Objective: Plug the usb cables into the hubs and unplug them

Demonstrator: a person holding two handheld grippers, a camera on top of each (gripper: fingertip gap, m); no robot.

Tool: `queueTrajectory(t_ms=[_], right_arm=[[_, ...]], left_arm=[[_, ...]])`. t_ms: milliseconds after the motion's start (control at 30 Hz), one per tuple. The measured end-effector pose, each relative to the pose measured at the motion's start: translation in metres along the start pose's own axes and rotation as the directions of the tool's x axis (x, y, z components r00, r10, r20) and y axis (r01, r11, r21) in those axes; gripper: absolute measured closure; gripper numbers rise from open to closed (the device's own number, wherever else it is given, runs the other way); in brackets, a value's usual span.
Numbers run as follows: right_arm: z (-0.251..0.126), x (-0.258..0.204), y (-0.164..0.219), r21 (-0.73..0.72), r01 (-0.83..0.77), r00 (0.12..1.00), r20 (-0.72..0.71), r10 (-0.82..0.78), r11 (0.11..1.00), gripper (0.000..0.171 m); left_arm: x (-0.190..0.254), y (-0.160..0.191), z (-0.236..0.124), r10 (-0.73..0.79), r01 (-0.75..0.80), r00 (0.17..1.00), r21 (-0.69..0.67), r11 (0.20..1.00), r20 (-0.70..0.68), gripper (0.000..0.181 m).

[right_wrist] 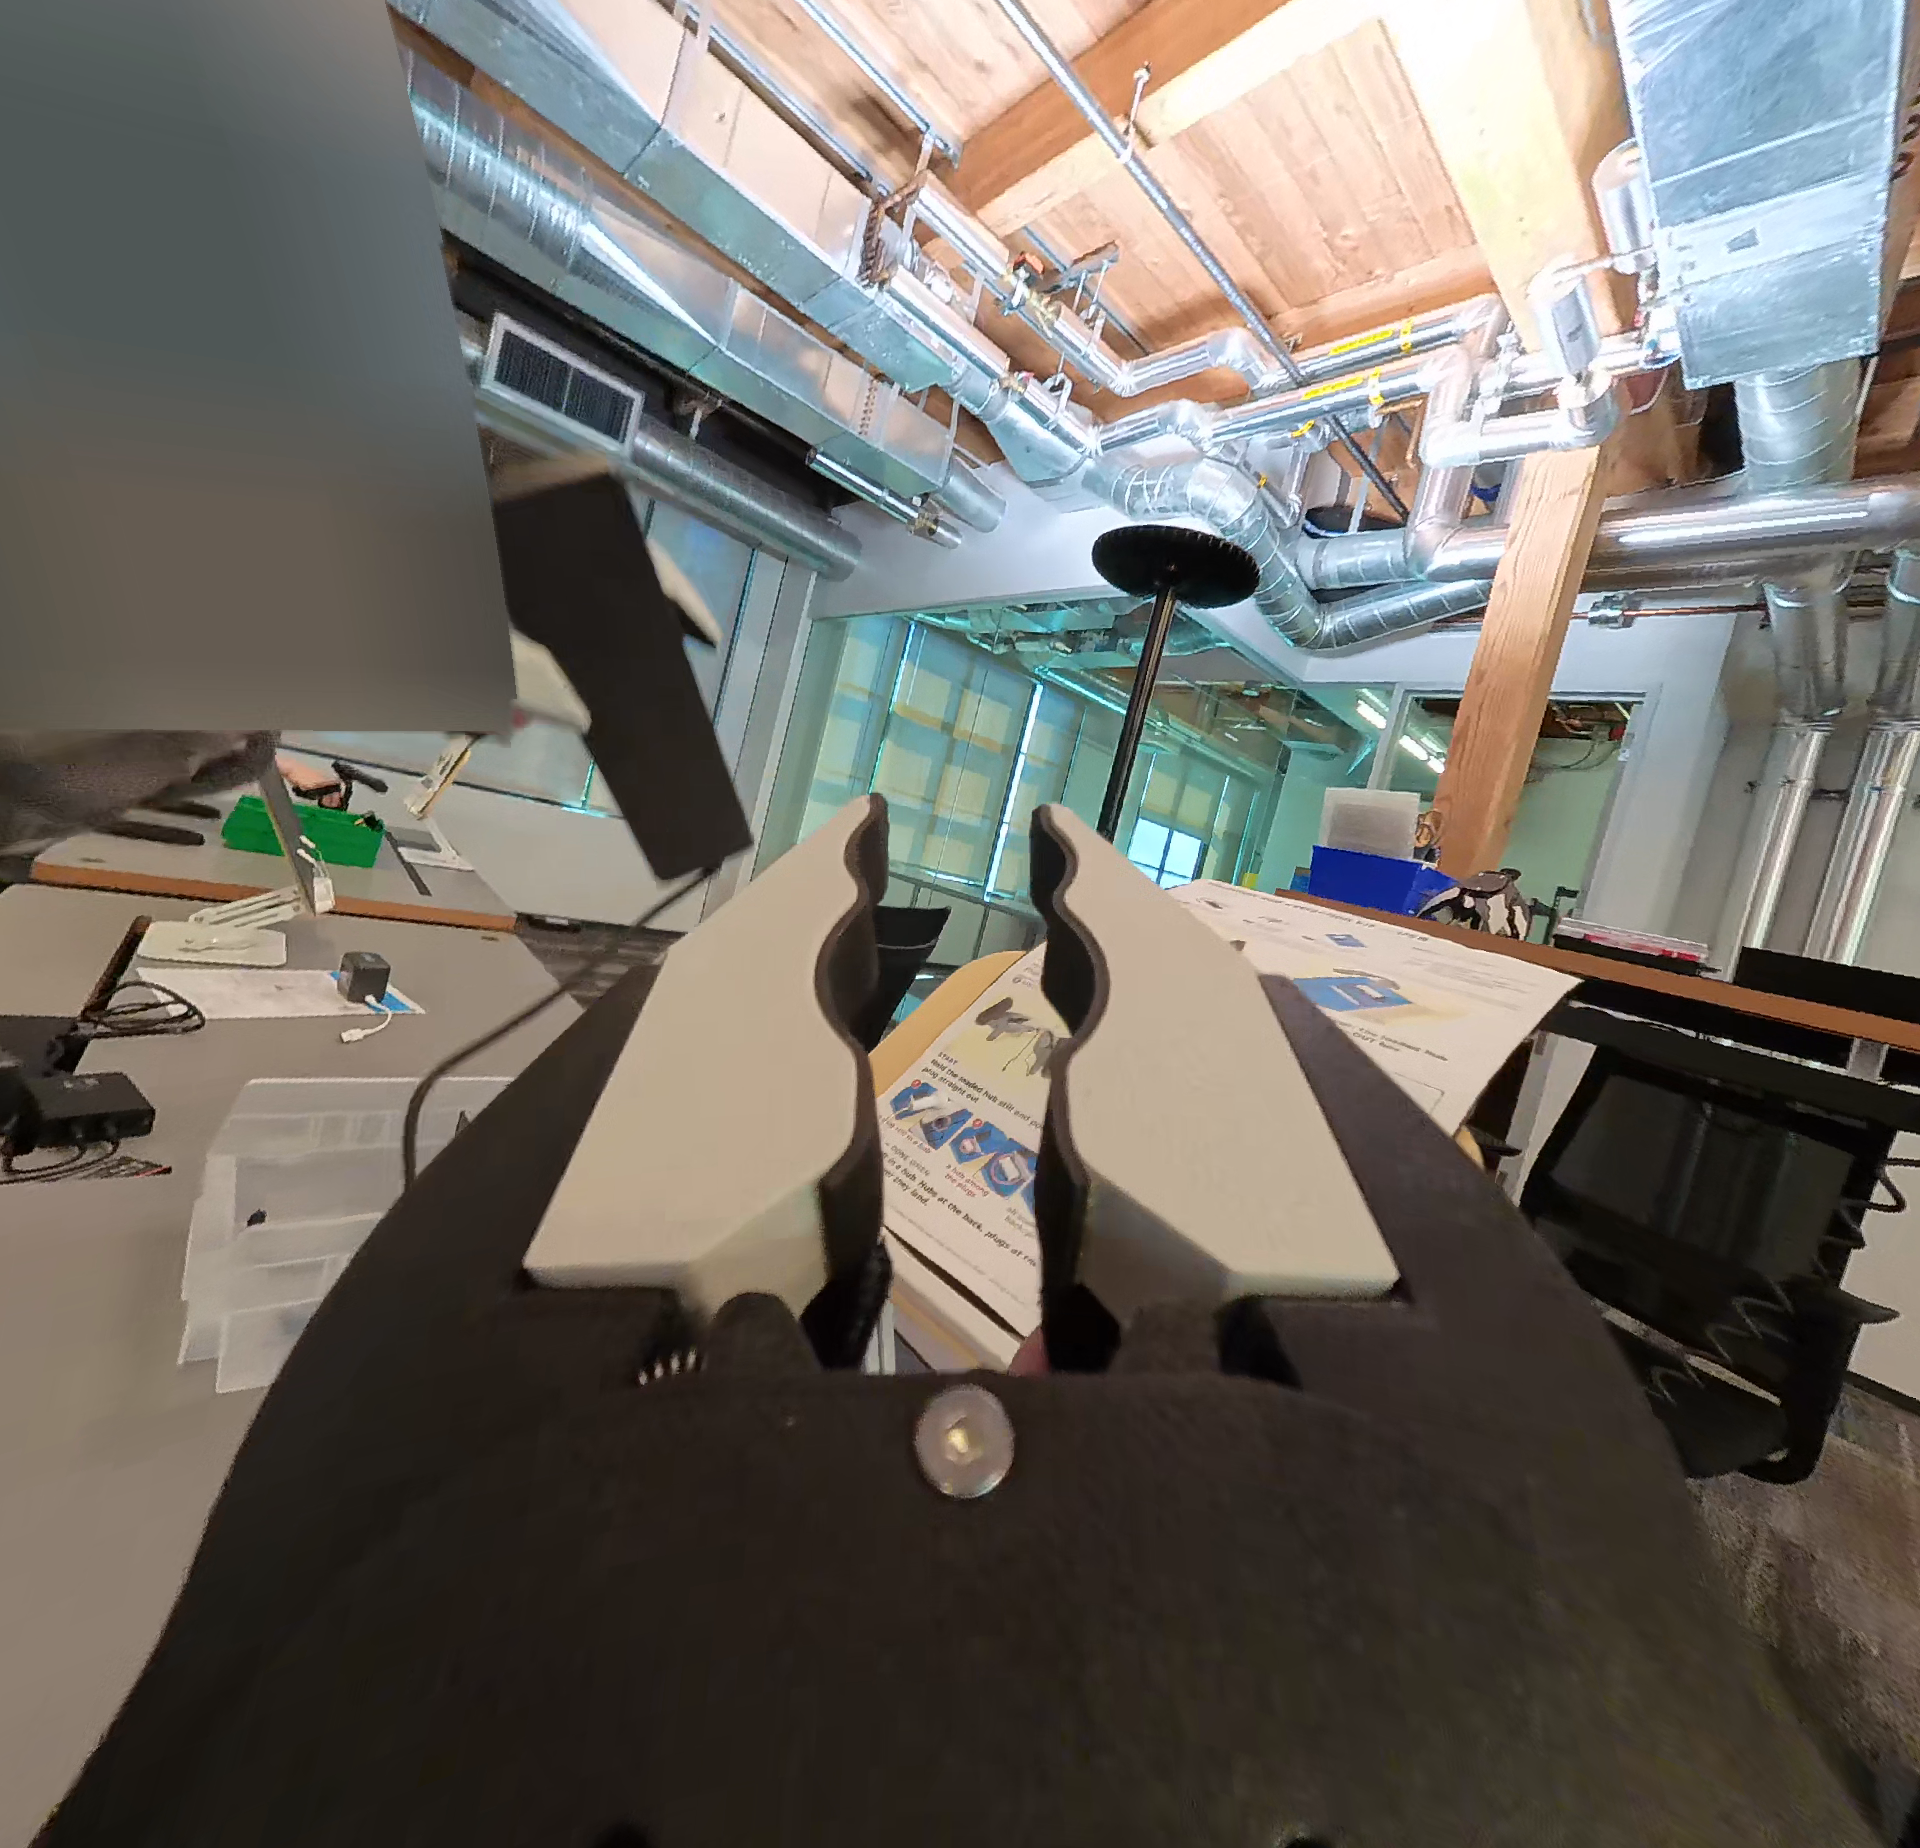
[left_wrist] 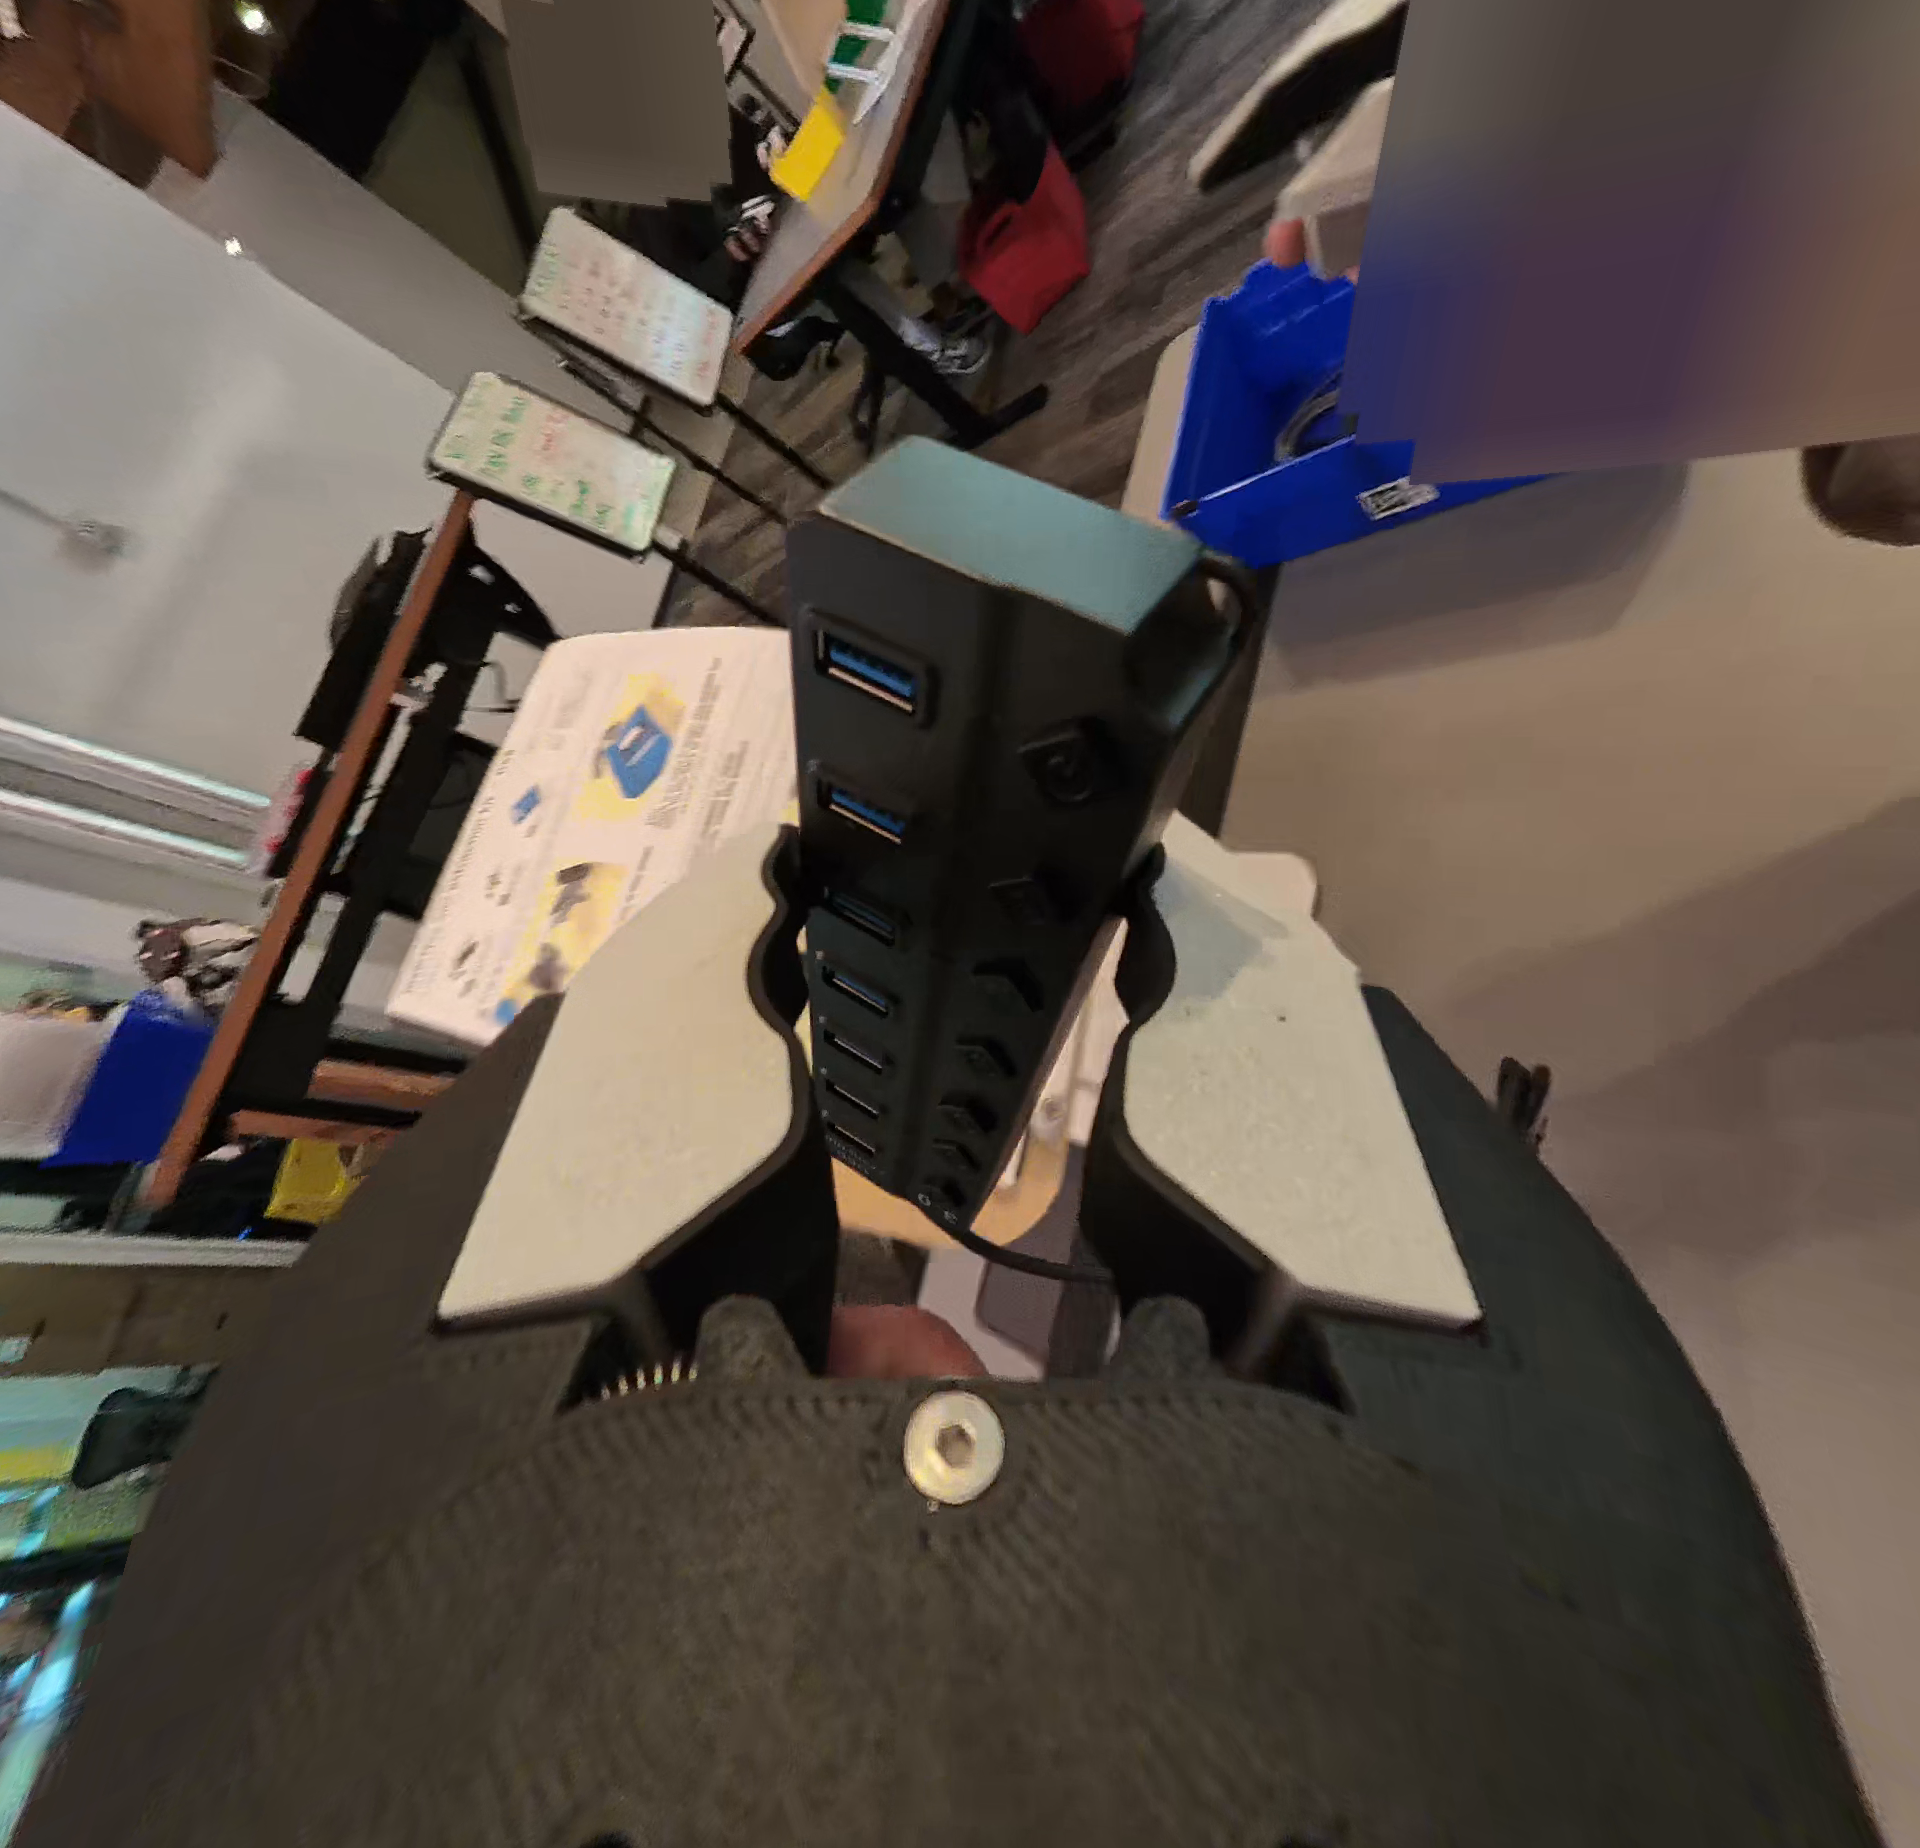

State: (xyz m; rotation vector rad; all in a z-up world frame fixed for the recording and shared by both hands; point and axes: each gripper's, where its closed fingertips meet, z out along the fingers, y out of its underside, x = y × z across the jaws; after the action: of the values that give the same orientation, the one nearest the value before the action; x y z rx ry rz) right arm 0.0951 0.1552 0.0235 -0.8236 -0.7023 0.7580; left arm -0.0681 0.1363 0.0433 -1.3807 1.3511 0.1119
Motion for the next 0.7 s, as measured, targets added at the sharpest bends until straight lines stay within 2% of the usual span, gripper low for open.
queueTrajectory(t_ms=[267, 433, 600, 700], right_arm=[[-0.022, 0.016, -0.018, 0.074, -0.024, 0.999, -0.040, 0.027, 0.997, 0.146], [-0.025, 0.020, -0.018, 0.082, -0.032, 0.998, -0.046, 0.036, 0.996, 0.146], [-0.023, 0.021, -0.014, 0.074, -0.037, 0.998, -0.044, 0.040, 0.997, 0.146], [-0.022, 0.020, -0.013, 0.068, -0.036, 0.998, -0.042, 0.039, 0.997, 0.146]], left_arm=[[0.096, 0.034, 0.070, -0.046, 0.030, 0.975, -0.075, 0.997, -0.219, 0.123], [0.137, 0.064, 0.103, -0.094, 0.051, 0.946, -0.142, 0.989, -0.311, 0.123], [0.173, 0.097, 0.130, -0.119, 0.028, 0.910, -0.228, 0.973, -0.397, 0.123], [0.198, 0.119, 0.145, -0.083, -0.045, 0.887, -0.264, 0.964, -0.454, 0.123]])
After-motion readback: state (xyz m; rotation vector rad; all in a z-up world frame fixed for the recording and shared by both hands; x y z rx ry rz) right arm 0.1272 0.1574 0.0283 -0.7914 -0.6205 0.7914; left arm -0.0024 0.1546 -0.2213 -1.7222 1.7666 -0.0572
